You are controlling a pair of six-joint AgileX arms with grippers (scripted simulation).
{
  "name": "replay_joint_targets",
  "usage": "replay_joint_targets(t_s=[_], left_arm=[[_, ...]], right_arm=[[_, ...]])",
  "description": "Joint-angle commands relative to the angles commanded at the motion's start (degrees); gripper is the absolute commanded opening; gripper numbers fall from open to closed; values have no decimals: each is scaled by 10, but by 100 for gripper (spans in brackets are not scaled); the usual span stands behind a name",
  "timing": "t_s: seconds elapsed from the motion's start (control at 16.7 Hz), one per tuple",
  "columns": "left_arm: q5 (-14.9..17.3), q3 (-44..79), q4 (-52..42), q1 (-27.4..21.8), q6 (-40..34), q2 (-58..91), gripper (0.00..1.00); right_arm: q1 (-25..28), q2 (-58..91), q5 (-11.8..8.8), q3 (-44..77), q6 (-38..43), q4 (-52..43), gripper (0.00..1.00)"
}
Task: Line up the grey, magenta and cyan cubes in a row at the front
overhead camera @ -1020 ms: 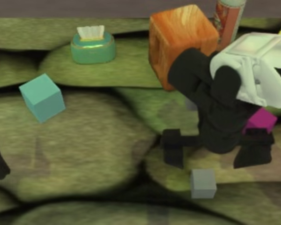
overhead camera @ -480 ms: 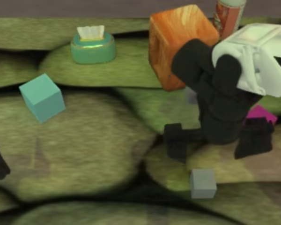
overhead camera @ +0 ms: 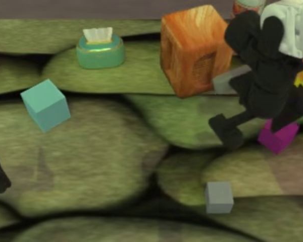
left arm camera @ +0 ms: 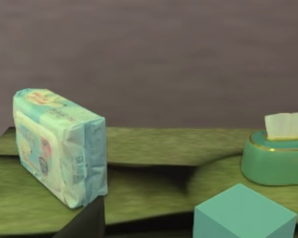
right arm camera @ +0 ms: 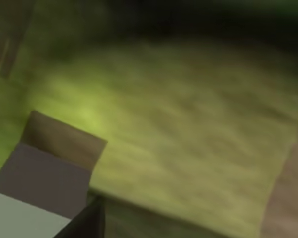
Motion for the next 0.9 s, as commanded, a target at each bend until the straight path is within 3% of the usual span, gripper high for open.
replay_joint_targets(t_s=[0.24,0.42,0.9], left_arm=[[0,0,0,0,0,0,100],[0,0,0,0,0,0,100],[0,0,0,0,0,0,100]], right_arm=[[-74,31,-3,37,-188,-7,100],[-114,39,-5,54,-267,-5,100],[-126,41,-5,50,-289,7,100]])
